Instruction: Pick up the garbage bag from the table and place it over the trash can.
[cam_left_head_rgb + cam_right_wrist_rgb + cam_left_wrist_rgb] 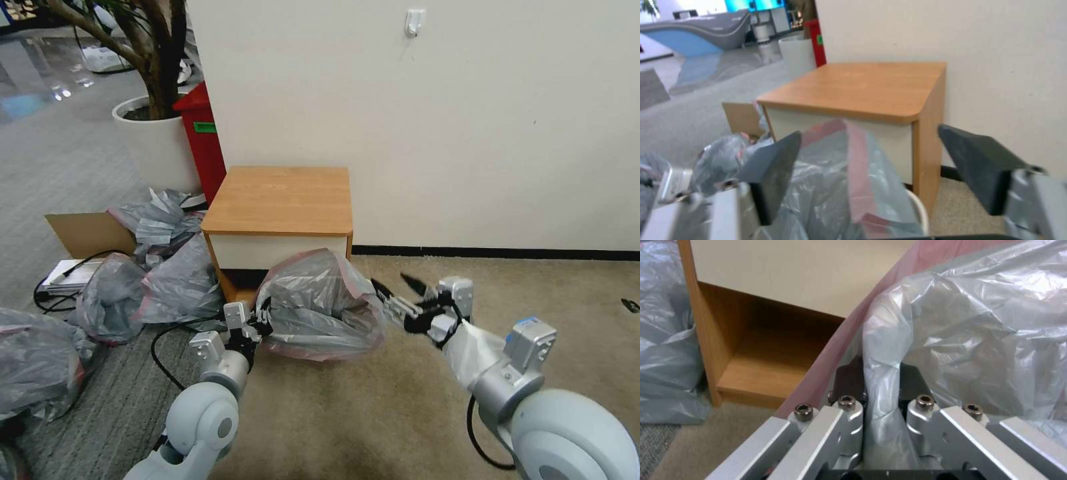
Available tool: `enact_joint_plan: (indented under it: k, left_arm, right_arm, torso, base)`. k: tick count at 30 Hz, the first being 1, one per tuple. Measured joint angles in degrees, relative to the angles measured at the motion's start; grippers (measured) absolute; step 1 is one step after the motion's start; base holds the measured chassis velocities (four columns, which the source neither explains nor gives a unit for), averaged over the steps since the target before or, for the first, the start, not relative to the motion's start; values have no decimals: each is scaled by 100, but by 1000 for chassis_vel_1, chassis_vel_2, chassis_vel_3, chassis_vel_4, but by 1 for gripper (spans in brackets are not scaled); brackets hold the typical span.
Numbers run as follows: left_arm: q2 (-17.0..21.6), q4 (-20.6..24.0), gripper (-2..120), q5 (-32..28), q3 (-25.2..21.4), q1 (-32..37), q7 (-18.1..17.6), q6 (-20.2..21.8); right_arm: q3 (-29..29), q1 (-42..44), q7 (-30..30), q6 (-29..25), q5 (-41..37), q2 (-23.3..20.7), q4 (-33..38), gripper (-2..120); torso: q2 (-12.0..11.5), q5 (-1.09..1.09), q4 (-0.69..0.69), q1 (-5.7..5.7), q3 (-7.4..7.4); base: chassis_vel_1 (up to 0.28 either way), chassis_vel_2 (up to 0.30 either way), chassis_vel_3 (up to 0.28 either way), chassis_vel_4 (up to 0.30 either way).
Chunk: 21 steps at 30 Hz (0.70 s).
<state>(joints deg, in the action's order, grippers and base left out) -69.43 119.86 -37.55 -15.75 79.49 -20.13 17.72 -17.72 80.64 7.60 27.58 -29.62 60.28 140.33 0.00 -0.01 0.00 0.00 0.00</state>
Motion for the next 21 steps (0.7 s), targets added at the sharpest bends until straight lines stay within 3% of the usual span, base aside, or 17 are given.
enact_joint_plan:
  k: [3,11,21]
  left_arm:
    - [-12,0,8,178,58,2,0,0]
    - [-44,77,8,405,220,-5,1,44]
    - [-54,112,8,360,272,-61,-12,122]
  right_arm:
    - [487,-63,-27,30,718,376,-272,97]
    - [930,-42,-10,-262,2465,931,-933,100]
    - [907,64,135,-355,3118,1091,-1220,96]
  torso:
    - [0,0,0,0,0]
    - [0,0,0,0,0]
    - [0,0,0,0,0]
  base:
    - [0,0,0,0]
    - [0,0,0,0]
    - [0,0,0,0]
